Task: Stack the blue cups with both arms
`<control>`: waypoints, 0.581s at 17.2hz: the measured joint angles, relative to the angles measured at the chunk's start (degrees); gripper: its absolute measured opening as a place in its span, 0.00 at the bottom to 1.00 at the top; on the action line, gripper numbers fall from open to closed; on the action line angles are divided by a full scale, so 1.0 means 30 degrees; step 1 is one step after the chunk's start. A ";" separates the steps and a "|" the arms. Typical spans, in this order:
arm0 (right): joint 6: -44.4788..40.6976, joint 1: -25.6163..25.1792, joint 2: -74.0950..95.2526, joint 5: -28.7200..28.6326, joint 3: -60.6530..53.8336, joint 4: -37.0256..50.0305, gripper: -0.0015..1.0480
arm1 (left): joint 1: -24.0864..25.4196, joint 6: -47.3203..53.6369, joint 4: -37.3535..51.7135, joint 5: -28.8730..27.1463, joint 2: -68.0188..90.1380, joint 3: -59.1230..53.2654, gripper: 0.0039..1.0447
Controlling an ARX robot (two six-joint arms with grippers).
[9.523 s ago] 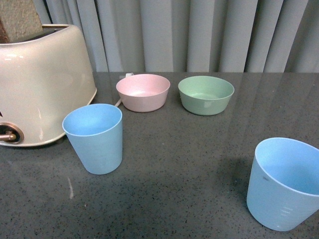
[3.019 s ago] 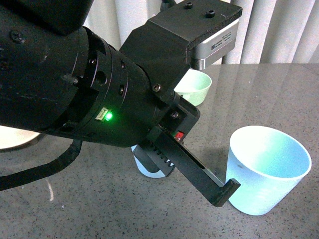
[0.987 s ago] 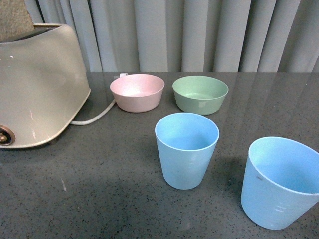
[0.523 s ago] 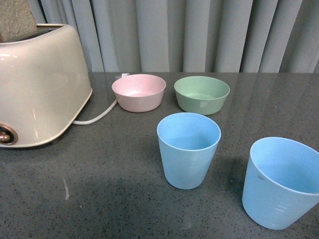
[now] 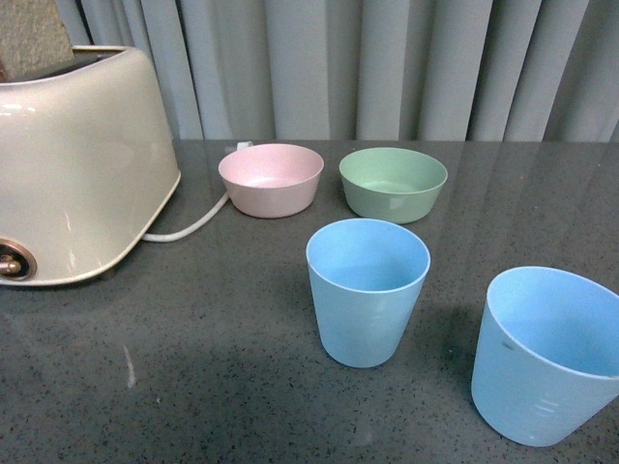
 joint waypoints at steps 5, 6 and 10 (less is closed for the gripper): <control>0.0000 0.0000 0.0000 0.0000 -0.0007 0.0000 0.94 | 0.0029 0.0007 -0.0124 0.0007 -0.2295 -0.2084 0.01; 0.0000 0.0000 0.0000 0.0000 0.0000 0.0000 0.94 | 0.0029 0.0007 -0.0233 0.0000 -0.2637 -0.2302 0.01; 0.0000 0.0000 0.0000 0.0000 0.0000 0.0000 0.94 | 0.0029 0.0007 -0.0903 0.0007 -0.3876 -0.3031 0.01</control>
